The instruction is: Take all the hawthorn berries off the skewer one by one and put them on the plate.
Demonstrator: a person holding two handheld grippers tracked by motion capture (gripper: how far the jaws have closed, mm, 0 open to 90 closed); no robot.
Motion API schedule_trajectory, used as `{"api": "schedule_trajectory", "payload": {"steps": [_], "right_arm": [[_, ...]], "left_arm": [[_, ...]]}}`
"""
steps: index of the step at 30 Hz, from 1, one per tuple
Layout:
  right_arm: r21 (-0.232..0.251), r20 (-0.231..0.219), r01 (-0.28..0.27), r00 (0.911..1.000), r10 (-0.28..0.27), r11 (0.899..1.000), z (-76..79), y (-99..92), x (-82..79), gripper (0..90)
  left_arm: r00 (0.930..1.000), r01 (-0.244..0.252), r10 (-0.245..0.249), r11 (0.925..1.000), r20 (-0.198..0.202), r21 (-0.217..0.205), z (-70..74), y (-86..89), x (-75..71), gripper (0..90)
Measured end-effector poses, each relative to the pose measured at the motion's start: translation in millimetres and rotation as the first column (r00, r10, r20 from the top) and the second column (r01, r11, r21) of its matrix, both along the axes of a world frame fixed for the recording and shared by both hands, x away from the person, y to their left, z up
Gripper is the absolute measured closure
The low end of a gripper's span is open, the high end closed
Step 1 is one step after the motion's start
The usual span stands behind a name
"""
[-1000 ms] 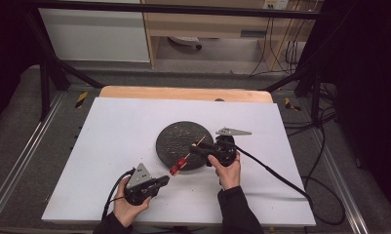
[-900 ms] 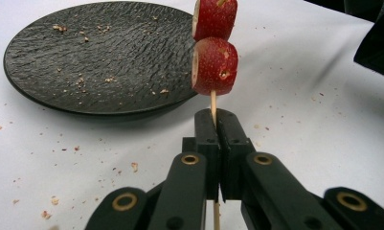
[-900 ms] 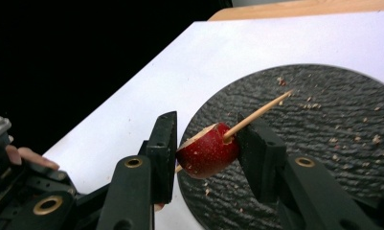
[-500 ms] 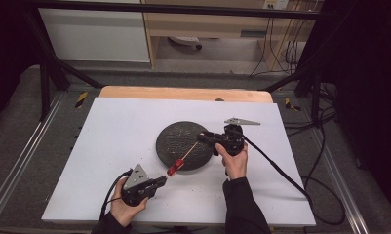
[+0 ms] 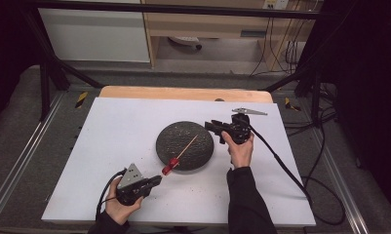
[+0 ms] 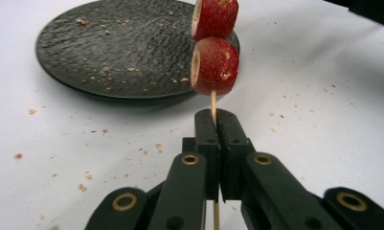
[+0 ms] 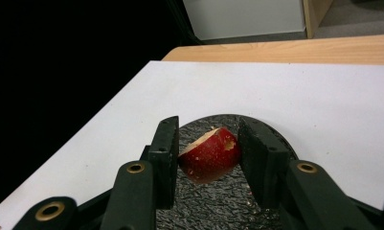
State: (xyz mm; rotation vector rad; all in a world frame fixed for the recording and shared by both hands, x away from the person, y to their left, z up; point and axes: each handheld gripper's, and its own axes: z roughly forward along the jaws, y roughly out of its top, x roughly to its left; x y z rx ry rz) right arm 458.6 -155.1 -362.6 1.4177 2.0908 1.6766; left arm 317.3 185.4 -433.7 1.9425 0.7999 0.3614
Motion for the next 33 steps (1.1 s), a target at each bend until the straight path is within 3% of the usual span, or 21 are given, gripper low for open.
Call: {"api": "schedule_trajectory", "payload": {"steps": [8, 13, 19, 28, 33], "right_arm": [[-0.071, -0.062, -0.040, 0.9974, 0.036, 0.997, -31.9, 28.0, 9.6, 61.1], [-0.090, -0.114, -0.068, 0.9918, 0.058, 0.994, -55.1, 45.7, 14.0, 61.1], [-0.141, -0.157, -0.089, 0.9853, 0.067, 0.986, -76.7, 54.9, 15.0, 61.1], [-0.192, -0.166, -0.109, 0.9831, 0.077, 0.975, -85.7, 58.6, 12.3, 59.9], [-0.195, -0.147, -0.113, 0.9855, 0.085, 0.974, -81.3, 57.3, 9.9, 52.2]], "left_arm": [[0.9997, -0.025, 0.025, 0.9995, 0.000, -0.016, 3.6, 8.2, 4.2, 87.9], [0.9994, -0.035, 0.035, 0.9992, -0.005, -0.018, 3.1, 10.3, 6.3, 87.9], [0.9992, -0.040, 0.039, 0.9991, -0.008, -0.015, 3.2, 10.2, 7.9, 87.9], [0.9990, -0.043, 0.043, 0.9990, -0.015, -0.013, 1.7, 9.6, 8.7, 87.9], [0.9990, -0.043, 0.042, 0.9990, -0.015, -0.014, 1.8, 9.4, 8.5, 87.9]]}}
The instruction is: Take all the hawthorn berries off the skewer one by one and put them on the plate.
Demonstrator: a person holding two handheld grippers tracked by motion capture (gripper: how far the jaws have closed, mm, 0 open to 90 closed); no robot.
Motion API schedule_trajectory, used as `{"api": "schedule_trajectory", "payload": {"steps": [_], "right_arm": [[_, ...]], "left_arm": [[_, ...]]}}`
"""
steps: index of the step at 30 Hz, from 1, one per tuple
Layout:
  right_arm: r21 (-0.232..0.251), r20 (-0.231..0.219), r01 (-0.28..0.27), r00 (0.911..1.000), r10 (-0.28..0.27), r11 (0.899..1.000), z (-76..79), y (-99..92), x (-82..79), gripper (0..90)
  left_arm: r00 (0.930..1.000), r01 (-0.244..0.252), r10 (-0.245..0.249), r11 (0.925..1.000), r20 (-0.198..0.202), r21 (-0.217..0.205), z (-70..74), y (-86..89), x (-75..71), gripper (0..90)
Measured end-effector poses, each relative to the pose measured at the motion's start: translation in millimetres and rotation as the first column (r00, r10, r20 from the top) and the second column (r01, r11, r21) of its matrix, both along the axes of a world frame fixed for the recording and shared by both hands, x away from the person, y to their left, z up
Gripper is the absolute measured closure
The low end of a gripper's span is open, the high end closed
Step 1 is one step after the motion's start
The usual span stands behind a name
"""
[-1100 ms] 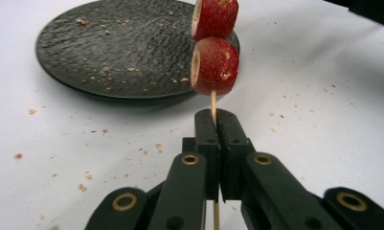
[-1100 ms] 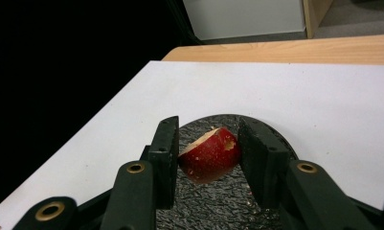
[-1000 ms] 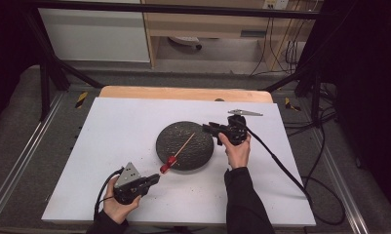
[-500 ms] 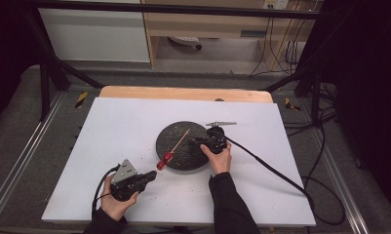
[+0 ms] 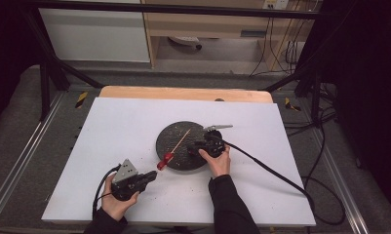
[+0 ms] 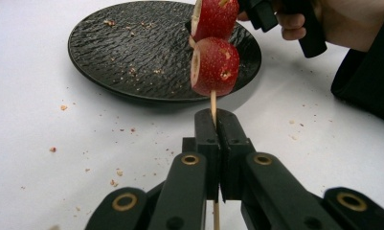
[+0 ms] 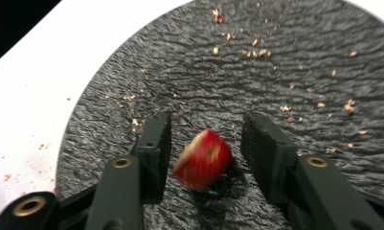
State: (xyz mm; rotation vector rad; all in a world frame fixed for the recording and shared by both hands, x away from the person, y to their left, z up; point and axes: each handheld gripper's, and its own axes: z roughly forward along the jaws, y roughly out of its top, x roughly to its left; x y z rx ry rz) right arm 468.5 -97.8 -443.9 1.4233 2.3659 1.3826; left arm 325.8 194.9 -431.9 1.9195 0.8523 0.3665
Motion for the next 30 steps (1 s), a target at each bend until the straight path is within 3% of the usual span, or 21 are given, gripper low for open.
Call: {"api": "schedule_trajectory", "payload": {"steps": [11, 16, 21, 30], "right_arm": [[0.005, 0.112, -0.032, 0.9932, 0.032, 0.999, 36.1, -11.9, -22.6, 25.7], [0.027, 0.117, -0.058, 0.9916, 0.054, 0.998, 44.3, -15.1, -34.8, 10.9], [0.037, 0.116, -0.079, 0.9905, 0.074, 0.996, 49.5, -16.2, -48.2, 4.0], [0.097, 0.110, -0.131, 0.9867, 0.120, 0.987, 49.2, -10.4, -66.8, 3.7]], "left_arm": [[1.0000, -0.002, 0.002, 1.0000, -0.002, 0.002, -0.2, -0.4, 0.1, 87.9], [1.0000, -0.002, 0.002, 1.0000, -0.001, 0.005, -0.3, -1.4, 0.1, 87.9], [1.0000, -0.003, 0.003, 1.0000, -0.001, 0.007, -0.4, -3.0, 0.8, 87.9], [0.9999, 0.010, -0.010, 0.9995, 0.008, 0.030, 0.5, -17.3, -0.7, 87.9]]}}
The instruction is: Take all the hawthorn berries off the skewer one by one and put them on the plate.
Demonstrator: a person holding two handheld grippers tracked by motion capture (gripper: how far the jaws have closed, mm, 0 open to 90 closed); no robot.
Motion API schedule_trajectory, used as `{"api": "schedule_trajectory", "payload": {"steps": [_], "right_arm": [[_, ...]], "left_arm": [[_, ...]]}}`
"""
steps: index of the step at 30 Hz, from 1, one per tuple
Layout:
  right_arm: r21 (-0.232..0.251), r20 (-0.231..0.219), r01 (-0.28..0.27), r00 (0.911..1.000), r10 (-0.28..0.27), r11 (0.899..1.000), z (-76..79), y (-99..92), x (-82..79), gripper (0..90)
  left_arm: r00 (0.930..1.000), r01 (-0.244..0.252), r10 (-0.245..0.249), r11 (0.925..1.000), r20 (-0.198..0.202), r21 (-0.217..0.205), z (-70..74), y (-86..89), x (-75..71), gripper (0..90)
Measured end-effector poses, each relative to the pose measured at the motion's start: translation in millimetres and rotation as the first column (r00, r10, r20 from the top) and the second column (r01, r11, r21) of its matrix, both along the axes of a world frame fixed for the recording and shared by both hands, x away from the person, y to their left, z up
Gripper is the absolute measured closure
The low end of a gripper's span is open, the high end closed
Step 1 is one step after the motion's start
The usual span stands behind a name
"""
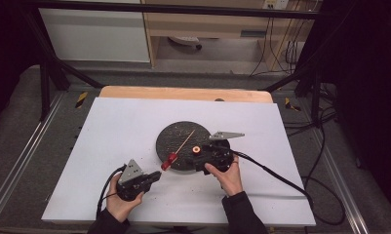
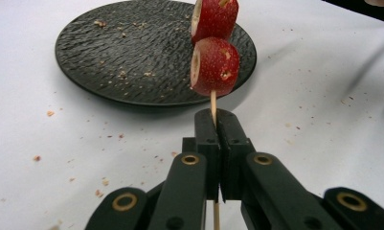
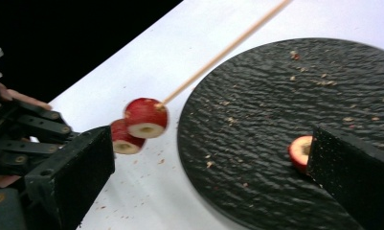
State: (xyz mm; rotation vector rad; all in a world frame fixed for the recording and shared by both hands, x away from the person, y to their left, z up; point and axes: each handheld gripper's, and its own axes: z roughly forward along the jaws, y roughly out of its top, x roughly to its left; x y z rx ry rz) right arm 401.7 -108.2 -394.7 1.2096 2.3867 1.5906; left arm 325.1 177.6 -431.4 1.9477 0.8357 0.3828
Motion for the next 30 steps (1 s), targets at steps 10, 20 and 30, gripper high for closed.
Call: {"api": "schedule_trajectory", "payload": {"steps": [10, 20, 30], "right_arm": [[0.048, -0.010, -0.030, 0.9995, 0.031, 0.998, -1.9, 3.3, -9.3, 13.6], [0.078, -0.019, -0.047, 0.9986, 0.049, 0.996, -3.4, 5.0, -10.3, 37.8], [0.087, -0.040, -0.076, 0.9961, 0.079, 0.993, -5.2, 5.7, -9.0, 59.7]], "left_arm": [[0.9993, 0.037, -0.037, 0.9993, 0.009, 0.011, 5.3, -22.4, -0.3, 87.9], [0.9976, 0.065, -0.065, 0.9979, 0.023, 0.009, 7.5, -35.6, -3.1, 87.9], [0.9972, 0.070, -0.070, 0.9976, 0.027, 0.002, 7.5, -36.1, -4.2, 88.0]]}}
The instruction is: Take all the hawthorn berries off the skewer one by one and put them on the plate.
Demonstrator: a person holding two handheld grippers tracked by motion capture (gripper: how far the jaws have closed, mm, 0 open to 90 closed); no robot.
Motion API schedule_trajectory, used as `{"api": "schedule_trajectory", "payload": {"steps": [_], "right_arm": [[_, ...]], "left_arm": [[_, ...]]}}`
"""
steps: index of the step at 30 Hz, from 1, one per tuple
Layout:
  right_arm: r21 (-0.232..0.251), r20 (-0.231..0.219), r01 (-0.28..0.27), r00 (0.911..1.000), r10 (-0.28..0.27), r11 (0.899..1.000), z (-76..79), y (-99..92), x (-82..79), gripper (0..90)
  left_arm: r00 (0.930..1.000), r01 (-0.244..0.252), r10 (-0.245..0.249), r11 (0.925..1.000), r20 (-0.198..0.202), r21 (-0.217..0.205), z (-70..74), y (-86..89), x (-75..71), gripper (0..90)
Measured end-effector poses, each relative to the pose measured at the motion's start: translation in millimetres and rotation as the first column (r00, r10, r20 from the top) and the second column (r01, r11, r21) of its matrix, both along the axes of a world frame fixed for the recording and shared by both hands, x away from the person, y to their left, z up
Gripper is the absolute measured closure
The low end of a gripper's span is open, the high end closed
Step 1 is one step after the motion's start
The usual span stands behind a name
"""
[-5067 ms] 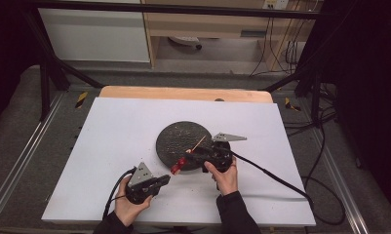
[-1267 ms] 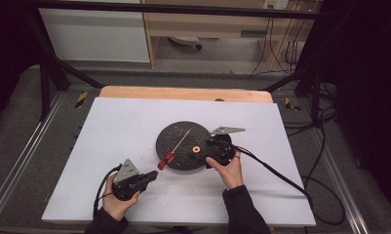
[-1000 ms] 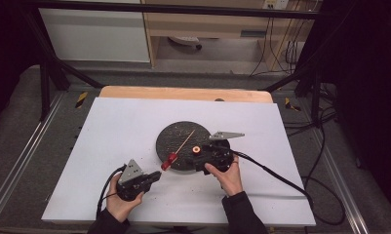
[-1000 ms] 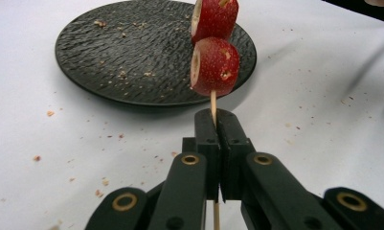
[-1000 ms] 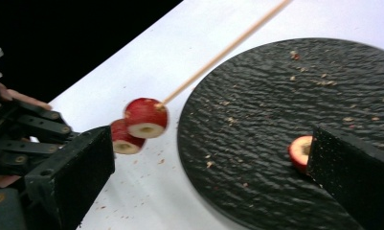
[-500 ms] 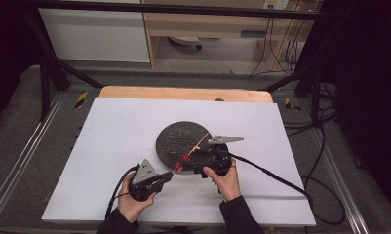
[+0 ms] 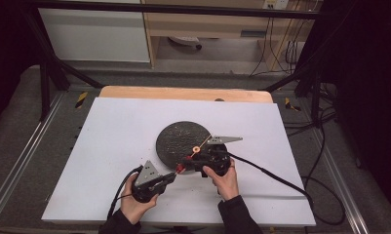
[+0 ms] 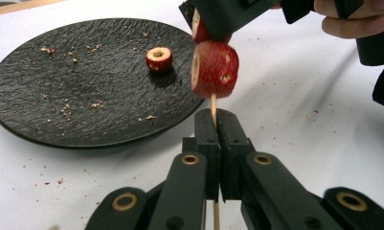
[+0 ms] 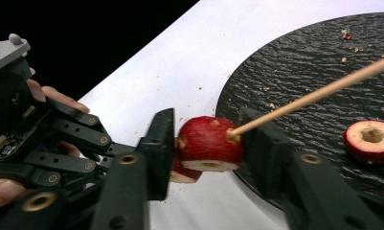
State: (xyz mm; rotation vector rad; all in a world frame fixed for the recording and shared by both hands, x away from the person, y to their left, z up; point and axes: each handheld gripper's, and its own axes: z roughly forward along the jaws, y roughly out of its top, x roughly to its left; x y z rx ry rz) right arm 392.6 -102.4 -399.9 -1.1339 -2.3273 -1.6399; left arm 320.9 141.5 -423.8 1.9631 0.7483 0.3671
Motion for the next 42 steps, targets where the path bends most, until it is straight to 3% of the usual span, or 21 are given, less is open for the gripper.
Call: {"api": "schedule_trajectory", "payload": {"steps": [14, 42], "right_arm": [[0.002, -0.014, 0.015, 0.9998, -0.015, 1.000, 6.8, -5.5, 6.3, 60.4], [-0.007, 0.003, 0.123, 0.9924, -0.123, 0.992, 33.2, -33.5, 38.6, 60.7]], "left_arm": [[1.0000, 0.001, -0.001, 1.0000, -0.004, -0.004, -0.8, 5.6, -2.6, 87.9], [0.9999, -0.003, 0.003, 1.0000, -0.014, 0.009, -12.5, 35.5, -11.2, 88.0]]}}
